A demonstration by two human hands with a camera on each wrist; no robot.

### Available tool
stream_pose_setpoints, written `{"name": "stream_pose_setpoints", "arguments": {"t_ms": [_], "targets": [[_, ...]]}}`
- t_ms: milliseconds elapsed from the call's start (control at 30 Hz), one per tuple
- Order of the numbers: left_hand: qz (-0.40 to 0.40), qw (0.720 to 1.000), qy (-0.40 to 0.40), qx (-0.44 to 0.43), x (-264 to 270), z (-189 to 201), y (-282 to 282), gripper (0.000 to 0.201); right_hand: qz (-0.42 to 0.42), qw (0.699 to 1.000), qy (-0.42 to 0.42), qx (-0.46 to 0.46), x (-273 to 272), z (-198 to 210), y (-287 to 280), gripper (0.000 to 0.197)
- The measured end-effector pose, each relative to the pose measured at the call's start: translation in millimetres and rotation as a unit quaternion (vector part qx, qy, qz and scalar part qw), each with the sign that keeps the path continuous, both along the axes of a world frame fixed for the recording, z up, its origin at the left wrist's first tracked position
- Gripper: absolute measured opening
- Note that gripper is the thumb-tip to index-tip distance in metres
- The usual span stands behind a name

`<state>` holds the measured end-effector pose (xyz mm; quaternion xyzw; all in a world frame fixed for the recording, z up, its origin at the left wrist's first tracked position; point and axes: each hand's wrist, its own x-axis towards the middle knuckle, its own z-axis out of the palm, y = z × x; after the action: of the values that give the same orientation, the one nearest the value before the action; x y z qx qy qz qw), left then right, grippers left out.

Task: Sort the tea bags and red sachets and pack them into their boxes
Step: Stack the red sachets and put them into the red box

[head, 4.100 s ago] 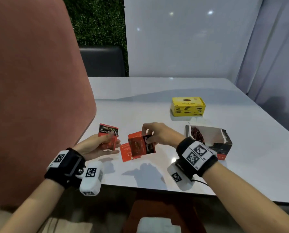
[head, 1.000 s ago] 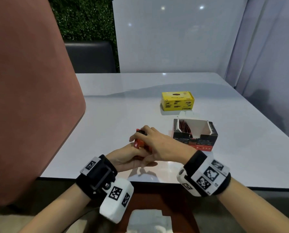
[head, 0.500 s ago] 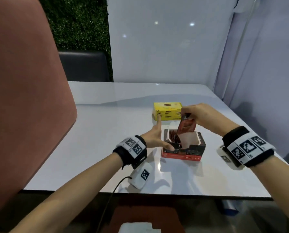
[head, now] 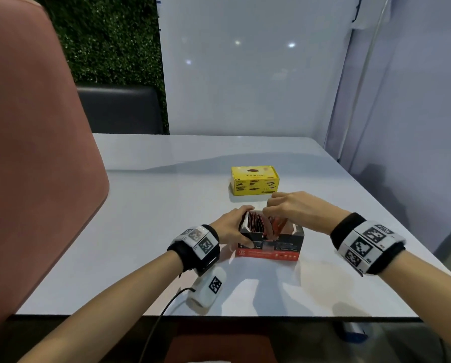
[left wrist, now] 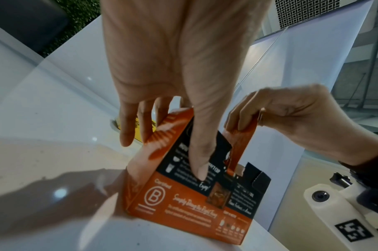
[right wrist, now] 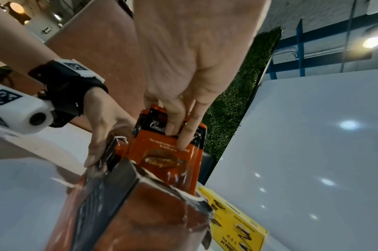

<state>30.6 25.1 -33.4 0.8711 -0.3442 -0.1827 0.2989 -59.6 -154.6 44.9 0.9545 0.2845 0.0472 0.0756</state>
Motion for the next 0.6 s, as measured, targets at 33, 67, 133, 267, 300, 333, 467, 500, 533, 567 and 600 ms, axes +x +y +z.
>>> {"name": "stream_pose_setpoints", "arguments": {"t_ms": [33, 67, 133, 267, 300, 333, 467, 500, 533, 567, 600], "targets": [[0.003, 1.0, 0.003, 0.001, 0.0, 0.5, 2.4, 0.093, 0.004, 1.0, 0.01, -0.008, 0.7, -1.9, 1.1, 0.02], [0.004, 1.0, 0.004, -0.002, 0.0, 0.7, 4.9, 0.092, 0.008, 1.0, 0.022, -0.018, 0.8, -4.8, 1.6, 0.021], [0.002, 1.0, 0.001, -0.004, -0.5, 0.6, 10.0, 0.091, 0.009, 0.999, 0.046, -0.024, 0.9, -12.3, 1.8, 0.022], [0.006, 1.0, -0.004, -0.016, -1.2, -1.0, 13.5, 0.091, -0.014, 0.996, 0.092, 0.01, 7.5, -26.3, 8.5, 0.022], [0.008, 1.0, -0.002, -0.02, -1.8, -1.2, 13.1, 0.091, -0.016, 0.995, 0.094, 0.025, 10.4, -30.0, 11.2, 0.02], [0.009, 1.0, -0.001, -0.025, -2.8, -0.8, 12.8, 0.091, -0.016, 0.995, 0.093, 0.043, 12.9, -32.9, 13.6, 0.019], [0.013, 0.999, 0.004, -0.036, -3.1, -1.5, 14.3, 0.092, -0.028, 0.989, 0.085, 0.12, 13.2, -38.4, 14.7, 0.03], [0.014, 0.999, 0.003, -0.035, -2.8, -1.9, 14.9, 0.093, -0.033, 0.987, 0.082, 0.137, 10.7, -37.0, 13.9, 0.035], [0.015, 0.999, 0.001, -0.035, -3.2, -2.3, 15.4, 0.094, -0.044, 0.985, 0.075, 0.15, 7.6, -35.4, 12.9, 0.037], [0.017, 0.999, 0.0, -0.035, -3.3, -3.3, 15.4, 0.094, -0.059, 0.982, 0.061, 0.171, 4.4, -33.2, 12.2, 0.036], [0.019, 0.999, 0.0, -0.037, -4.0, -4.0, 15.5, 0.094, -0.081, 0.975, 0.041, 0.202, 1.5, -31.2, 11.4, 0.03]]}}
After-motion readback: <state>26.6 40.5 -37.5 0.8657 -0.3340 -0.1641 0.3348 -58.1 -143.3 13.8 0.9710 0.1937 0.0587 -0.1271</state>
